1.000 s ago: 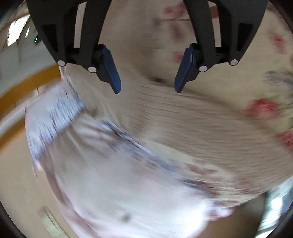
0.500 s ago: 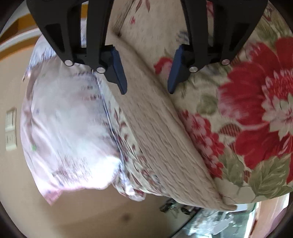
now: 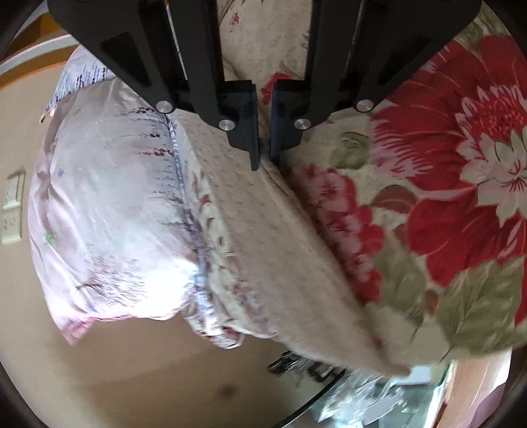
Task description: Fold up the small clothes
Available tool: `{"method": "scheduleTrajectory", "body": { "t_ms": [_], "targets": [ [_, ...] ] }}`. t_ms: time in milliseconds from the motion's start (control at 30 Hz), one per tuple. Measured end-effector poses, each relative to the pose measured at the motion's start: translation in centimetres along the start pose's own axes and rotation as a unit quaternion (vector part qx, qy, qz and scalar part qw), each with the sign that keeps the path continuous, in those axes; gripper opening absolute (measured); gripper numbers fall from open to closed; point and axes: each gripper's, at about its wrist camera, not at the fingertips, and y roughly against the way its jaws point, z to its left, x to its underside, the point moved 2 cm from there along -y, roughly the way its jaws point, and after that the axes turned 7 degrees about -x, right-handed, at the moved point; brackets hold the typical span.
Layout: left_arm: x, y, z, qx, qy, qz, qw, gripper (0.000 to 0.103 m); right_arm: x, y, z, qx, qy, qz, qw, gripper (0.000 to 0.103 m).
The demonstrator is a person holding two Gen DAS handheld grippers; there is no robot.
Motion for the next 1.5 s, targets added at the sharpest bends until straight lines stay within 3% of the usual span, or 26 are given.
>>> {"method": "scheduleTrajectory", "body": {
  "t_ms": [167,300,400,567,700,867,933,1033,1100,1167,1200,1300,1400,1500],
  "targets": [
    [0.6,2.1,-4.4,0.047,-0.052,-0.021,0.9973,0.005,0.0,0.1,0.0,0.0,0.0,0.0,1.0,0.087],
    [3.0,3.4,-9.5,0.091,-0.114,-0.021,0.989,0.004,0.0,0.1,0.0,-0.001,0.0,-0.001,1.0,0.087],
    [6.7,3.4,-13.8,0.129,-0.169,0.001,0.9772,0.004,0.1,0.2,0.0,-0.001,0.0,-0.002,1.0,0.087],
    [14.5,0.6,-19.7,0.175,-0.248,0.074,0.9501,0.004,0.2,0.3,0.1,-0.004,0.0,-0.002,1.0,0.087],
    [20.2,-2.3,-21.5,0.174,-0.281,0.127,0.9352,0.004,0.4,0.3,0.2,-0.002,0.002,-0.001,1.0,0.087],
    [27.1,-6.8,-21.4,0.147,-0.305,0.211,0.917,0.005,0.6,-0.2,1.5,0.023,0.042,0.034,0.998,0.087],
    [29.8,-8.2,-21.1,0.135,-0.327,0.241,0.9036,0.005,0.8,-0.2,2.8,0.024,0.071,0.052,0.996,0.087],
    [31.2,-8.7,-20.5,0.125,-0.346,0.266,0.8909,0.02,0.7,0.1,5.5,0.024,0.127,0.068,0.989,0.087],
    [30.6,-7.9,-19.8,0.14,-0.34,0.279,0.8871,0.027,0.5,0.3,8.2,0.011,0.18,0.074,0.981,0.087],
    [29.2,-6.7,-18.9,0.15,-0.33,0.274,0.8907,0.041,0.6,0.5,10.6,-0.001,0.23,0.076,0.97,0.087],
    [27.8,-5.8,-18.0,0.148,-0.325,0.258,0.8977,0.042,0.8,0.4,12.0,-0.008,0.262,0.076,0.962,0.087],
    [24.5,-4.5,-16.0,0.131,-0.31,0.219,0.9159,0.042,2.4,-1.0,17.4,-0.048,0.365,0.094,0.925,0.073],
    [21.3,-4.1,-13.7,0.107,-0.281,0.19,0.9346,0.039,4.5,-3.9,20.9,-0.09,0.409,0.13,0.899,0.056],
    [19.5,-4.3,-12.2,0.096,-0.252,0.188,0.9445,0.039,7.3,-7.5,23.9,-0.112,0.445,0.168,0.872,0.043]
  ]
}}
